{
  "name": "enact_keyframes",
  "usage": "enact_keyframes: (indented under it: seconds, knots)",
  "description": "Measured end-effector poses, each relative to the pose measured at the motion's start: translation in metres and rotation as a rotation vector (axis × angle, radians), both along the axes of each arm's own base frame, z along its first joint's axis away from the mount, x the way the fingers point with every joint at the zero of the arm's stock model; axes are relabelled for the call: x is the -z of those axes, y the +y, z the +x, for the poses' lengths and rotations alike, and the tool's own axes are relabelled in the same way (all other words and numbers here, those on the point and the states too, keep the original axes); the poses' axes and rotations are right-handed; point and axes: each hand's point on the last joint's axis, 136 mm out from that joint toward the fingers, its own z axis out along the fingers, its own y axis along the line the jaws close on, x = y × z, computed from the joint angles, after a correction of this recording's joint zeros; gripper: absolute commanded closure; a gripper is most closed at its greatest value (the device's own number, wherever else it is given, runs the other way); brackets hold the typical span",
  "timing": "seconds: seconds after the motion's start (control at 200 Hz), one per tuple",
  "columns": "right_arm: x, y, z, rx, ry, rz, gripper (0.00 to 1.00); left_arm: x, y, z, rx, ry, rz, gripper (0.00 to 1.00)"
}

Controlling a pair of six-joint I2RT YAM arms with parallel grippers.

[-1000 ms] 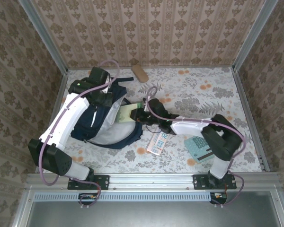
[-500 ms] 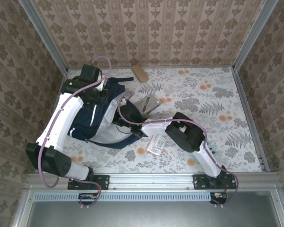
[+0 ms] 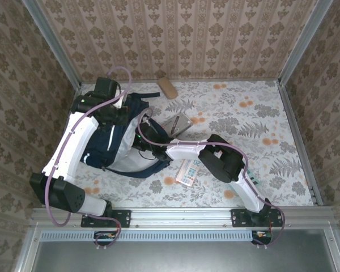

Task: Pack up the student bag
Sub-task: Place the loose stationery in the student bag, then move the pencil case to the center of the table.

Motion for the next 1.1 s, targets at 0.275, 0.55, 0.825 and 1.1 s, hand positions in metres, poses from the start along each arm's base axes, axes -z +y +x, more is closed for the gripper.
enact_keyframes:
  seconds: [0.275,0.55,0.825,1.1]
  knots:
    - [0.01,-0.014,0.0,-0.016,0.028,-0.048,0.7,0.002,-0.001,0.0,0.002,0.007,-0.013,1.0]
    - [0.01,0.018,0.013,-0.06,0.035,0.009,0.64,0.001,0.0,0.001,-0.001,0.003,-0.019,1.0]
    - [0.025,-0.001,0.0,-0.082,0.054,-0.073,0.35,0.0,0.002,0.0,-0.005,-0.005,-0.022,1.0]
    - [-0.026,-0.054,-0.033,-0.118,-0.011,-0.156,0.32,0.003,0.008,0.001,-0.022,-0.011,-0.034,1.0]
